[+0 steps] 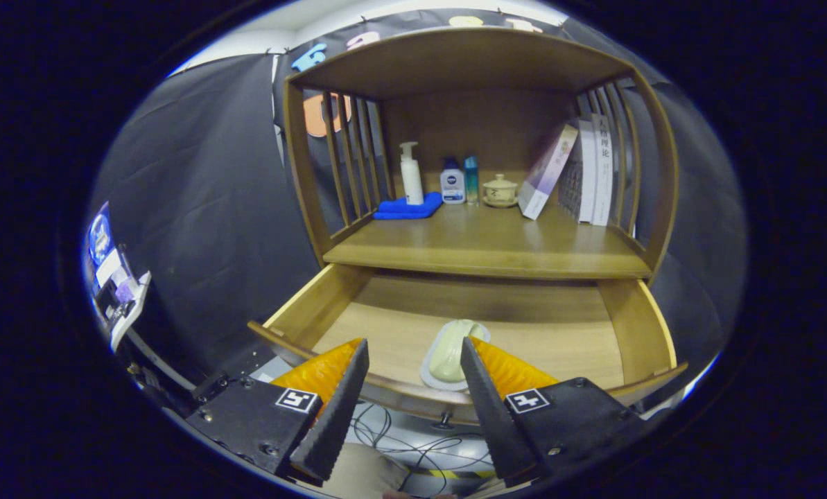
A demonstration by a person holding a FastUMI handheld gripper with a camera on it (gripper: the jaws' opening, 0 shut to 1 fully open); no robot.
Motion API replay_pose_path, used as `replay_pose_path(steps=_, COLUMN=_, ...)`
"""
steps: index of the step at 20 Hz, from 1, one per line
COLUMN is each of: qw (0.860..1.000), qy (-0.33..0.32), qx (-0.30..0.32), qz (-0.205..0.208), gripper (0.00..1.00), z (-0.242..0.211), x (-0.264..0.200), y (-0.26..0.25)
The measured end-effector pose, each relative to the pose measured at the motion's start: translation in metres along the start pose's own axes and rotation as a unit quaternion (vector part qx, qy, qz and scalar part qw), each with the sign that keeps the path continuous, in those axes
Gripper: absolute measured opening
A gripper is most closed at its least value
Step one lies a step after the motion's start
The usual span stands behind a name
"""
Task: Pull open the drawer, take out the items inside it, and place them on the countertop above the cabinet.
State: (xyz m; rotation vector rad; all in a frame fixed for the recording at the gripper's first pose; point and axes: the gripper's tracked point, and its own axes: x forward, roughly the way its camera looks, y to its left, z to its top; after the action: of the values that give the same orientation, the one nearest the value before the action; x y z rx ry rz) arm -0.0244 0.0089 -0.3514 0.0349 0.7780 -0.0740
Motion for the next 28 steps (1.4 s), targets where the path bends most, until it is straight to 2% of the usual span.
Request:
replay_pose_path(steps=4, qw=0.997, qy=0.072, qx=-0.001, qz=-0.019, gripper=0.84, z=0.001, x=0.025, y=-0.014)
replay_pose_path(steps=8, qw=0.991, qy=0.133, qx=0.019, qz=-0.006, gripper=0.84, z=-0.001, x=0.045, y=-0.013)
replay_pose_path(steps=14, qw=0.979, qy=0.201, qx=0.026, qz=-0.025, gripper=0.84, z=-0.018, x=0.081, y=-0.026)
replay_pose_path(steps=20, qw=0.972, qy=0.227, qx=0.036, qz=-0.056, gripper=0.76, z=-0.029, x=0.108, y=-0.041)
replay_pose_path(steps=23, qw=0.968, qy=0.238, qx=0.029, qz=-0.07, gripper=0.63, z=-0.032, x=0.119, y=-0.046)
replay_pose_path(steps=28, qw=0.965, qy=0.248, qx=0.024, qz=-0.082, gripper=0.51, z=-0.041, x=0.129, y=-0.05)
